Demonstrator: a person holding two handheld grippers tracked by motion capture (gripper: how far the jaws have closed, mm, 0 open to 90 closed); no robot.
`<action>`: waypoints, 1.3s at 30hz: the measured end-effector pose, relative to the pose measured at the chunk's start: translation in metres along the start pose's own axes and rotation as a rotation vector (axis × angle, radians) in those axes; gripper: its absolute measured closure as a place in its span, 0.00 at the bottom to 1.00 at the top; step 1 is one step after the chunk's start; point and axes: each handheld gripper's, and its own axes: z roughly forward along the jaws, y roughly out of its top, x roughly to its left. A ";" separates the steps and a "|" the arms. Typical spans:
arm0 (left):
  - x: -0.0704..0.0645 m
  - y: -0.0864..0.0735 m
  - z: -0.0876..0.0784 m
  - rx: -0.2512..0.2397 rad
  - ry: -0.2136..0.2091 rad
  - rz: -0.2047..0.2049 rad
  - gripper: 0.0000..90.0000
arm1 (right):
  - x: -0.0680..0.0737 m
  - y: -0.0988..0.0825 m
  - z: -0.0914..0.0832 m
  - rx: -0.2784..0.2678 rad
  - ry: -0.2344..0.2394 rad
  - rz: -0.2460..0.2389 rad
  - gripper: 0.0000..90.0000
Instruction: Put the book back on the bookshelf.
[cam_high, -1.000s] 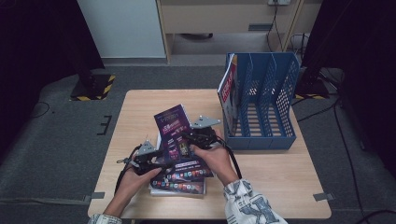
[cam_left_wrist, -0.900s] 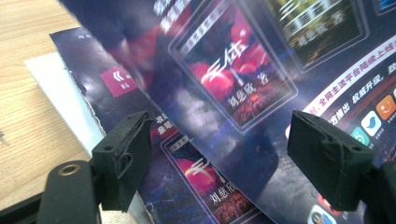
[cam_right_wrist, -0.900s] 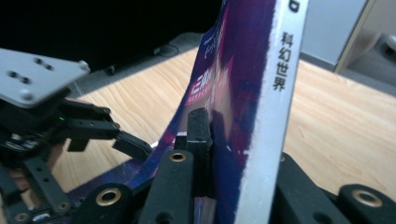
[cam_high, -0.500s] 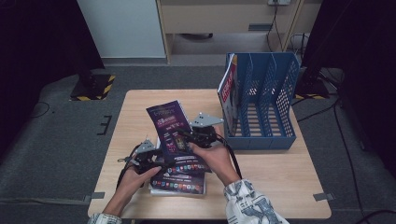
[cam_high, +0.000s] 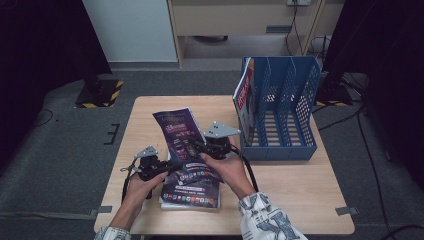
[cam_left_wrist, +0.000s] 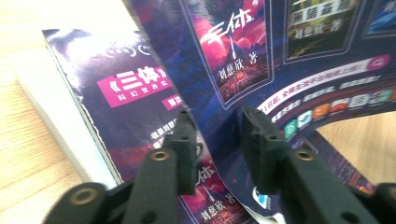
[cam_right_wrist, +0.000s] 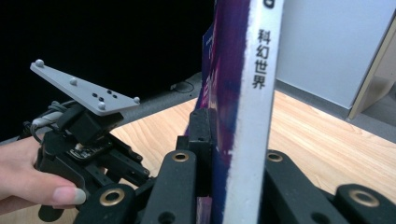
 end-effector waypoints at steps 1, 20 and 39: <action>-0.001 0.001 -0.001 -0.003 0.003 -0.004 0.79 | -0.001 0.000 -0.001 -0.001 -0.003 -0.006 0.92; -0.012 0.017 -0.024 -0.032 0.189 0.195 0.89 | -0.012 -0.009 -0.009 -0.003 -0.016 -0.004 0.91; -0.016 0.018 -0.026 -0.036 0.195 0.254 0.91 | -0.014 0.009 -0.019 -0.063 0.030 -0.020 0.79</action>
